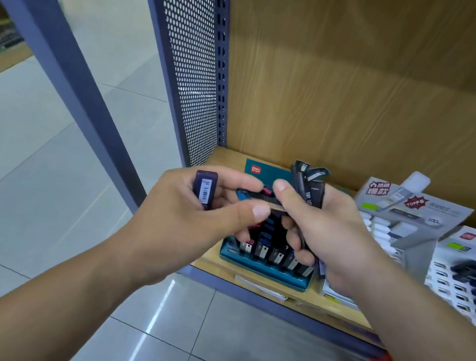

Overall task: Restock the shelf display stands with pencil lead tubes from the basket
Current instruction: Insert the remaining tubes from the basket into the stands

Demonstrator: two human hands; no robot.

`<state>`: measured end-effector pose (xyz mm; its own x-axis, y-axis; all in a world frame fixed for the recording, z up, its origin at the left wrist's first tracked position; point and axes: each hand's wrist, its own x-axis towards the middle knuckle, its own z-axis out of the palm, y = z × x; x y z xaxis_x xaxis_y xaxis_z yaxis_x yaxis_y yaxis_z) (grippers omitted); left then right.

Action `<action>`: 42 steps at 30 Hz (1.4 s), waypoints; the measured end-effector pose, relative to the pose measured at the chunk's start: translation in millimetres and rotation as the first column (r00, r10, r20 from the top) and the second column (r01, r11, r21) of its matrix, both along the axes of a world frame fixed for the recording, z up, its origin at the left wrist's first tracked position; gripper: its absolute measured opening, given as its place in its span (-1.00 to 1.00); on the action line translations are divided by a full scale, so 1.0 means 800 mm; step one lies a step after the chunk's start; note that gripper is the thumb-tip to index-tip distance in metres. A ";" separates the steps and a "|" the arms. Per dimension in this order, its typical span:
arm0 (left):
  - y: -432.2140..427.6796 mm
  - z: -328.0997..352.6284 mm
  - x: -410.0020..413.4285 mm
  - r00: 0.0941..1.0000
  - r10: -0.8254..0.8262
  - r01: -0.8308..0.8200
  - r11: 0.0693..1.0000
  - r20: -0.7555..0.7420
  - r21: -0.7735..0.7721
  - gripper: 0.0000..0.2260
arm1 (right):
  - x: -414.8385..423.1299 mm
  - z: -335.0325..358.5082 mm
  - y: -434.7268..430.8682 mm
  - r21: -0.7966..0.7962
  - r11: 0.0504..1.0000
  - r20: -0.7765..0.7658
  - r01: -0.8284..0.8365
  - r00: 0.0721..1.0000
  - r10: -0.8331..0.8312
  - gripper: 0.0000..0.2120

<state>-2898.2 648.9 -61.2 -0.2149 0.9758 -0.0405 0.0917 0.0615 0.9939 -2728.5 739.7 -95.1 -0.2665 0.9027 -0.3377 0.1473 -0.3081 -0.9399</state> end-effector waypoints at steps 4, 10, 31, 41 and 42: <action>0.001 0.005 0.001 0.999 -0.028 0.028 1.000 -0.022 -0.007 -0.73 | 0.000 0.003 0.001 -0.029 1.000 0.005 -0.006 1.000 0.006 -0.74; 0.016 0.013 -0.041 0.899 0.136 -0.097 0.989 -0.415 0.115 -0.89 | 0.005 0.005 0.010 0.109 0.982 0.233 -0.156 0.964 0.127 -0.74; 0.082 -0.101 -0.088 0.649 -0.237 0.193 0.970 -0.723 -0.145 -0.87 | 0.009 -0.043 0.041 0.257 0.926 0.312 -0.277 0.931 0.192 -0.72; 0.084 -0.121 -0.096 0.514 -0.207 0.339 0.941 -0.832 -0.024 -0.88 | 0.002 -0.044 0.045 0.213 0.942 0.299 -0.260 0.935 0.191 -0.74; 0.083 -0.123 -0.097 0.510 -0.198 0.341 0.940 -0.837 -0.014 -0.87 | 0.002 -0.044 0.044 0.212 0.941 0.301 -0.262 0.934 0.192 -0.74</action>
